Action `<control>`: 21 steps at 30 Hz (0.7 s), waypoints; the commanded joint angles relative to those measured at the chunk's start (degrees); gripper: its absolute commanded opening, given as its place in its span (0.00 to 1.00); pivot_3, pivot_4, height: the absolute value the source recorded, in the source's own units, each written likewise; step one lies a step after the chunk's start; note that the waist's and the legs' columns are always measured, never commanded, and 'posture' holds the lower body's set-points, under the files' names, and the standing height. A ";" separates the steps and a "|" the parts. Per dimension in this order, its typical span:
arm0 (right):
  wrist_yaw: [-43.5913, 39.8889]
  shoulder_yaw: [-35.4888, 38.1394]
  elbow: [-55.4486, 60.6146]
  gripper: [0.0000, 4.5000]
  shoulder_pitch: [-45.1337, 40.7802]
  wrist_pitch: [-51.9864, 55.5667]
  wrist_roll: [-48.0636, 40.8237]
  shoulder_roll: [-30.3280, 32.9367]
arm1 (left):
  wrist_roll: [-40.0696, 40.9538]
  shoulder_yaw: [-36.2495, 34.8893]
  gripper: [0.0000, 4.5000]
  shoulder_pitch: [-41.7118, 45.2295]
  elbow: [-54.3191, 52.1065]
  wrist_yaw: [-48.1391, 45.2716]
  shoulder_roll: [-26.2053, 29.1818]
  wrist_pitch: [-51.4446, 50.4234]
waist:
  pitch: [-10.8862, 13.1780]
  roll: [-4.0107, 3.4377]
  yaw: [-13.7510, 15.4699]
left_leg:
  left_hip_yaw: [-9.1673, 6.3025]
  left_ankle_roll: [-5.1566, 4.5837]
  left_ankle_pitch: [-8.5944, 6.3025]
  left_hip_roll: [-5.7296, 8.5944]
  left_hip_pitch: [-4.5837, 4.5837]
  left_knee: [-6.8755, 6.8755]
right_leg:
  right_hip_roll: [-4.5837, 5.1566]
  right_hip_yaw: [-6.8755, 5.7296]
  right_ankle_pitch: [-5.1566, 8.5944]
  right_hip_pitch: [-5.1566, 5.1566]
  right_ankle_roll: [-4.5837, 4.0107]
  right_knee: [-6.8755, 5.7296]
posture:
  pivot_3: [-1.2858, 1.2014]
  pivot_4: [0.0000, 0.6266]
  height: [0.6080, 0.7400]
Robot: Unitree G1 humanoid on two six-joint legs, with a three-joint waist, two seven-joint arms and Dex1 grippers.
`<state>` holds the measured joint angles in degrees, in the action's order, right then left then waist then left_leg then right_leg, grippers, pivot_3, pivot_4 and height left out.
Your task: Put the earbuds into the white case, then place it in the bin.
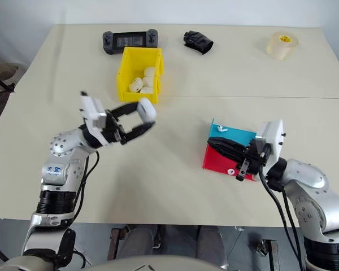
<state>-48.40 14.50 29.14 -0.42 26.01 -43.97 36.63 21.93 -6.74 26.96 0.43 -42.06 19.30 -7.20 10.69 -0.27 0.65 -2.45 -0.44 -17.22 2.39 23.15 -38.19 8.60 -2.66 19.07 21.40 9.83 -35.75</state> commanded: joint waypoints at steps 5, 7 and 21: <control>1.95 2.83 2.22 0.67 1.84 -4.23 1.31 -1.07 | -4.13 -2.82 0.62 8.46 4.35 13.93 -1.92 0.22 | 0.00 0.09 0.71 | 0.02 0.00 0.00 0.08 0.00 -0.03 | -0.01 0.00 0.00 0.01 0.00 -0.02 | 0.52 0.24 1.00; 2.27 2.87 2.01 0.83 2.04 -4.87 2.10 -1.18 | -5.75 -2.83 0.62 12.75 9.79 14.82 -1.61 3.17 | -0.01 0.11 0.76 | 0.02 0.00 0.00 0.10 0.00 -0.02 | -0.01 0.00 0.00 0.01 0.00 -0.01 | 0.52 0.24 1.00; 6.13 0.78 4.33 1.00 -0.22 -5.98 3.37 -2.92 | -13.93 0.12 0.84 36.03 53.89 14.88 -2.28 16.30 | 0.03 0.23 0.58 | 0.13 0.00 0.00 0.11 0.00 0.08 | -0.01 -0.18 0.00 0.10 0.01 -0.04 | 0.52 0.24 1.00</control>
<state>-42.94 15.33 30.86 -0.74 21.16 -40.26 34.12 8.41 -6.57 60.79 54.14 -26.81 16.90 6.55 10.72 -0.04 1.23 -2.32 -0.44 -17.22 2.50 23.15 -38.13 8.60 -2.85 19.06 21.51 9.85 -35.80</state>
